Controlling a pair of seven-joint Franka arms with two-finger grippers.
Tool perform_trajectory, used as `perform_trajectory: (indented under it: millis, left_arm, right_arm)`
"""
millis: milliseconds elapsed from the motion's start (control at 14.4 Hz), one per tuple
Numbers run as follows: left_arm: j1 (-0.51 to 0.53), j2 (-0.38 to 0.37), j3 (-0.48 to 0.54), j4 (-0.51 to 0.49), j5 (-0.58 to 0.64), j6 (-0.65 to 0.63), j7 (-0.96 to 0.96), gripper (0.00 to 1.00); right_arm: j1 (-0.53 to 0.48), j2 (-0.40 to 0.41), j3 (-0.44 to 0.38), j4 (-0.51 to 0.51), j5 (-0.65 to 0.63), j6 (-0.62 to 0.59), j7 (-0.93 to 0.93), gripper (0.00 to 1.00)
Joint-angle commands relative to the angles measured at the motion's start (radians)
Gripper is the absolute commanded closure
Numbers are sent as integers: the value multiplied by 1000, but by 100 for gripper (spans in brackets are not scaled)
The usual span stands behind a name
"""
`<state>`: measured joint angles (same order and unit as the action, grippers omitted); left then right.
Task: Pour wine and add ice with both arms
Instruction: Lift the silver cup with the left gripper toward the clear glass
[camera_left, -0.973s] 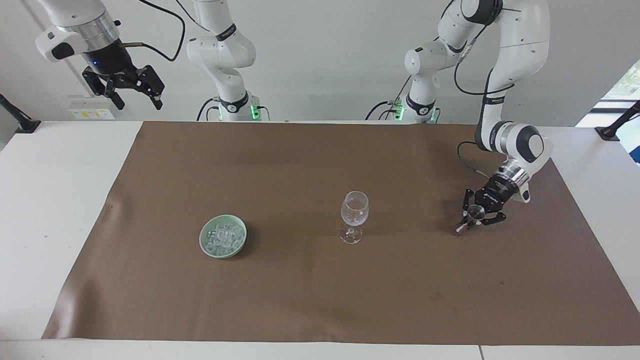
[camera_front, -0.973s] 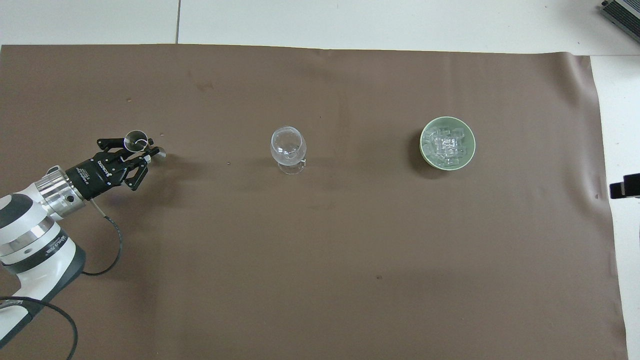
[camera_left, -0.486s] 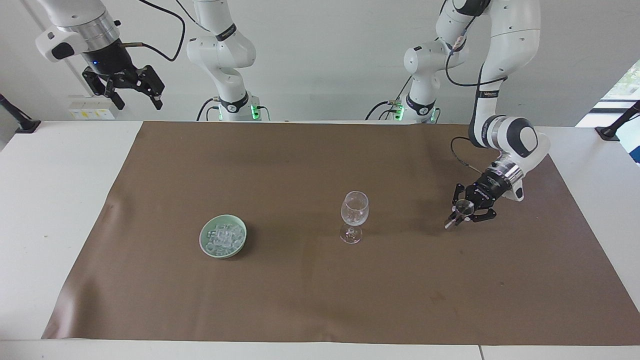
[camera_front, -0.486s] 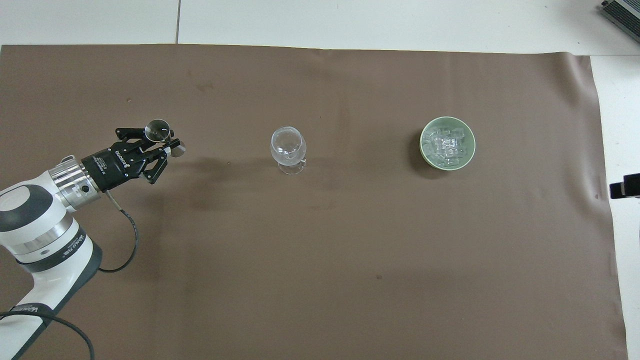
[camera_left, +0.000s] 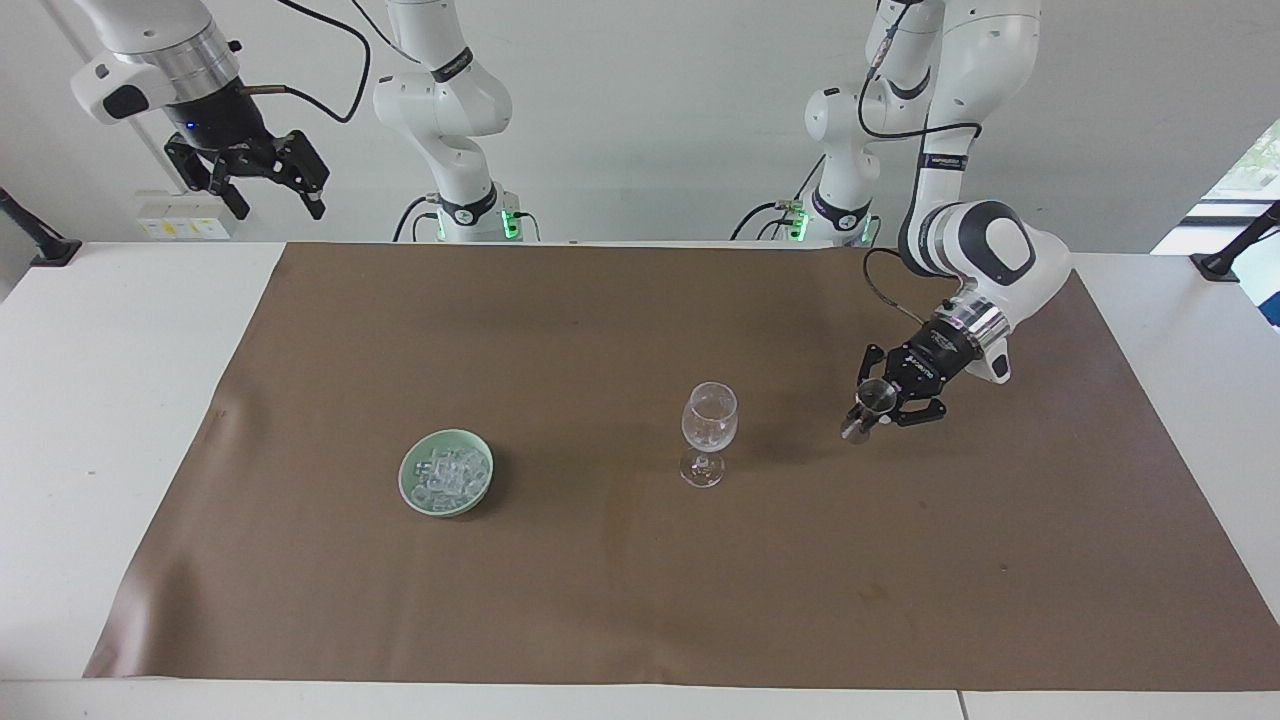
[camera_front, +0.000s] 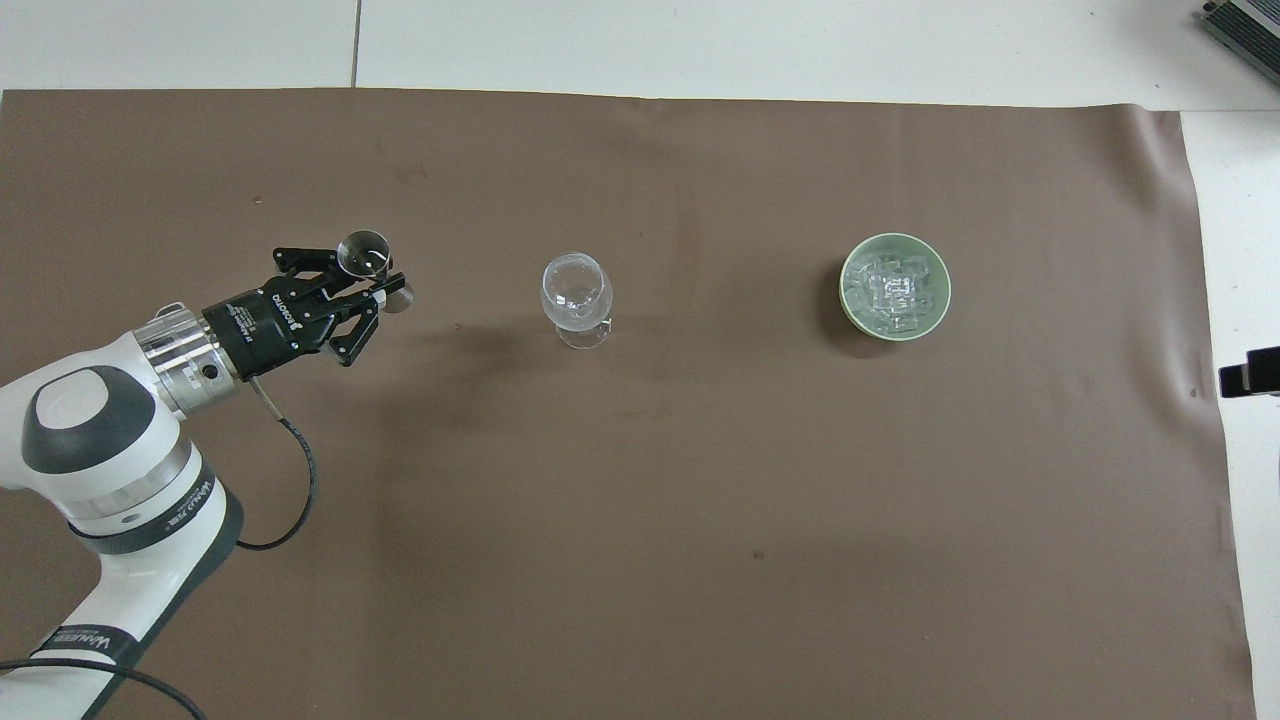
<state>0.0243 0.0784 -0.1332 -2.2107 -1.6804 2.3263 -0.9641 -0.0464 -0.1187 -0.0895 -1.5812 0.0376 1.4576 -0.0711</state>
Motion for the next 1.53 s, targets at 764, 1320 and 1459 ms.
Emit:
perform_trajectory:
  millis: [764,1320,1459]
  left_arm:
    - [-293,-35,6,57,-21,346,-140,100]
    - [-348,1,4,114,17,432,-139,100]
    - [-359,15,3,121,74,449,-143,100]
  right_arm:
    - [-4,-12,4,-3,-2,-8,-10,0]
    - [-4,-12,4,-3,-2,-8,-10,0]
    - [-4,-12,4,-3,-2,-8,-10,0]
